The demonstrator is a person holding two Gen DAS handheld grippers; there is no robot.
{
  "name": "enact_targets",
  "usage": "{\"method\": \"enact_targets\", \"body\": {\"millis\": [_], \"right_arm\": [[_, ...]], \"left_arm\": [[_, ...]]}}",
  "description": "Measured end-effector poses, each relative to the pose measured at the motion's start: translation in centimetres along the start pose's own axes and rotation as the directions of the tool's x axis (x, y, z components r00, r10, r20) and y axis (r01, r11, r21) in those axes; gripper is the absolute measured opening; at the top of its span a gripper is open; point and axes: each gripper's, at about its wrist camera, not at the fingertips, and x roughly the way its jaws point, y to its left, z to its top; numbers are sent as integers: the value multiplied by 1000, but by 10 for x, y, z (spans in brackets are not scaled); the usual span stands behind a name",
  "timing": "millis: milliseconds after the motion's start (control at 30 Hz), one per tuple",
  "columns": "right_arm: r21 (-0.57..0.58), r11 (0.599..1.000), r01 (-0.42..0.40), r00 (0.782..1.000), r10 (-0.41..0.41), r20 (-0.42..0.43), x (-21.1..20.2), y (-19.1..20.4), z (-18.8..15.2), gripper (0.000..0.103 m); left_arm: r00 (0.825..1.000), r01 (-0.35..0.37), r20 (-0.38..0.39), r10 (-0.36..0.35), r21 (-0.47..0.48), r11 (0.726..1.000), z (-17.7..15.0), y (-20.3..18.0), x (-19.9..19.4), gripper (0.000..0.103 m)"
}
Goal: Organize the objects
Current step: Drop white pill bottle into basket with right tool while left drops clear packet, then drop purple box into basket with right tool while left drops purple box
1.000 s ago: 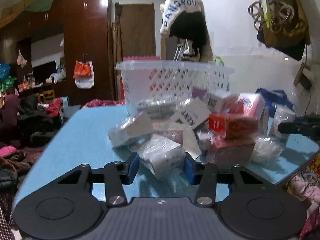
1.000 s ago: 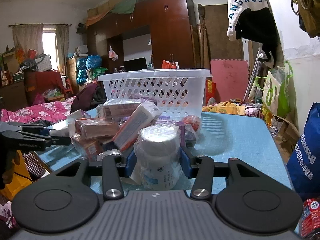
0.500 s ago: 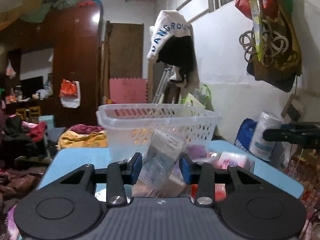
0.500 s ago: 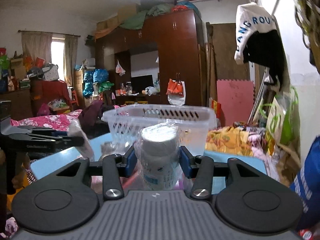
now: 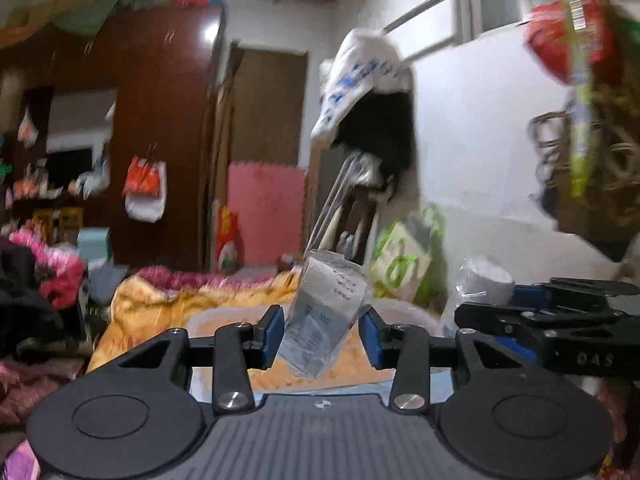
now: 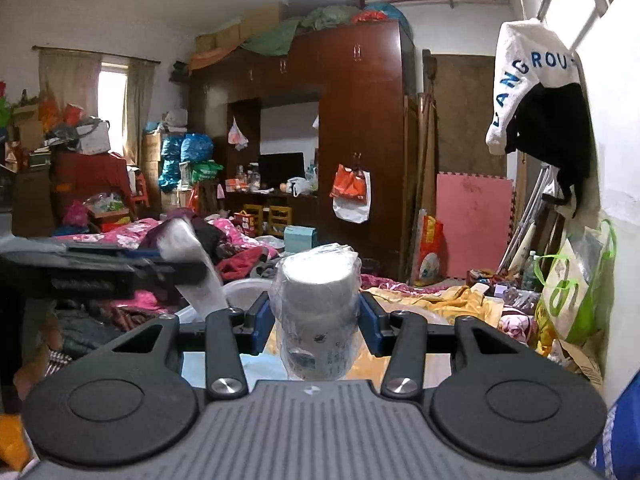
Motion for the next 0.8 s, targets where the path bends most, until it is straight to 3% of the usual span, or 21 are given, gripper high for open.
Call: {"method": "enact_targets", "body": {"millis": [33, 100, 267, 400, 600, 700, 800], "right_arm": [[-9, 1000, 22, 1000, -22, -5, 6, 1, -3, 54], [-46, 997, 63, 997, -65, -30, 14, 5, -8, 83], [-56, 997, 48, 999, -49, -11, -15, 10, -19, 94], [-44, 998, 45, 999, -45, 10, -57, 1, -38, 103], [82, 996, 22, 1000, -22, 1, -112, -21, -112, 103], [120, 993, 5, 1000, -6, 10, -127, -24, -141, 102], [127, 992, -1, 1000, 3, -18, -120, -24, -148, 91]], "left_arm": [[1000, -22, -18, 22, 6, 1000, -1, 2, 10, 59], [997, -65, -46, 66, 20, 998, -5, 6, 22, 75], [999, -43, -18, 43, 28, 999, -19, 11, 1, 79], [999, -25, 22, 24, 51, 998, -42, 8, -45, 84], [999, 26, 46, -27, 38, 999, -116, 0, -109, 88], [999, 39, 9, -40, 83, 996, -147, -12, -122, 88], [999, 31, -28, -28, 125, 992, -163, -19, -123, 88]]}}
